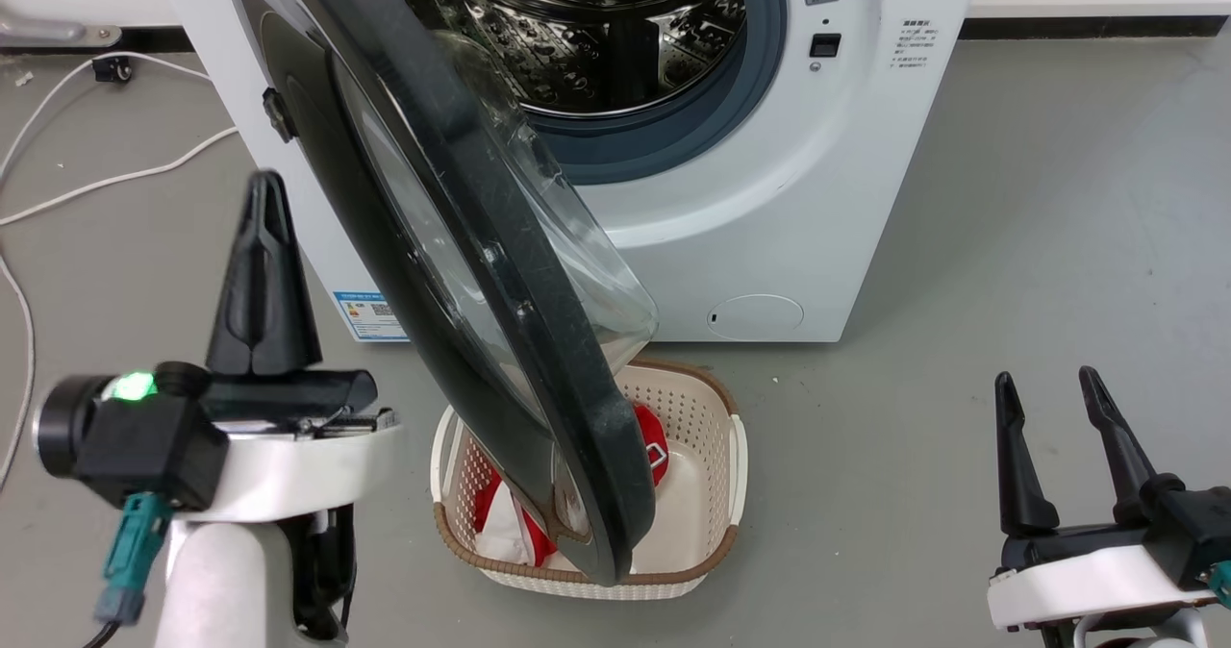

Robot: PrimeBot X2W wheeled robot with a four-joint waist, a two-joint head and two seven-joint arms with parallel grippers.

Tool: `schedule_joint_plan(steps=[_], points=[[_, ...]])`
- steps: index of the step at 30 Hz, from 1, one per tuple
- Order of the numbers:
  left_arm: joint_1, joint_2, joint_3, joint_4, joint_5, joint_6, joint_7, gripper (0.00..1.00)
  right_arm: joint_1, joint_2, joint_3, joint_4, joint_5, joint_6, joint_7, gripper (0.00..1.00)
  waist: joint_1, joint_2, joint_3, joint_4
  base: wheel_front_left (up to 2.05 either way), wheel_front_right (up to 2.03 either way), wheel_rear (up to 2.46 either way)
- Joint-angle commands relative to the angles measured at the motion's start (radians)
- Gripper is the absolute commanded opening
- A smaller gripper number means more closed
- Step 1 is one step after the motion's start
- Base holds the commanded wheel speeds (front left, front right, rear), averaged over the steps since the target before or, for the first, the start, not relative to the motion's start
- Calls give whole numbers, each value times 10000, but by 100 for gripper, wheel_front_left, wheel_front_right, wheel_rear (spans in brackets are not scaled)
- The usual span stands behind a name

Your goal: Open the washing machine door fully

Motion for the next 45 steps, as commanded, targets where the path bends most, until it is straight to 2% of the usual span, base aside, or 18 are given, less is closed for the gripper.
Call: schedule_joint_plan(steps=[1, 8, 12, 17, 23, 28, 31, 36, 45], points=[[-203, 15, -66, -546, 87, -18, -26, 0, -97, 20, -33, 15, 8, -7, -26, 100, 0, 0, -10, 5, 0, 0, 0], [-631, -3, -804, -2265, 284, -210, -26, 0, -51, 19, -90, 49, 34, -7, 7, 100, 0, 0, -49, 7, 0, 0, 0], [-850, 5, -1707, -2918, 446, -530, -15, 0, -30, 20, -63, 85, 49, -7, 26, 100, 0, 0, -84, -5, 0, 0, 0], [-856, 69, -3197, -3235, 397, -826, 488, 0, 13, 19, -68, 101, 90, -7, 41, 100, 0, 0, -126, -37, 0, 0, 0], [-213, 539, -5660, -2970, -90, -1014, 1511, 0, 84, 20, -90, 128, 110, -7, 72, 100, 0, 0, -150, -79, 0, 0, 0], [382, 1009, -6942, -2574, -528, -1025, 2081, 0, 121, 19, -111, 120, 145, -7, 106, 100, 0, 0, -127, -84, 0, 0, 0], [767, 1291, -7232, -2243, -612, -1028, 2266, 0, 105, 20, -113, 127, 161, -7, 110, 100, 0, 0, -81, -67, 0, 0, 0], [1366, 1550, -7235, -1566, -617, -736, 2316, 0, -11, 20, -72, 181, 222, -7, 113, 100, 0, 0, 29, -43, 0, 0, 0], [1509, 1259, -6700, -214, -851, -4, 1867, 0, -172, 21, -7, 308, 318, -7, 85, 100, 0, 0, 173, -26, 0, 0, 0]])
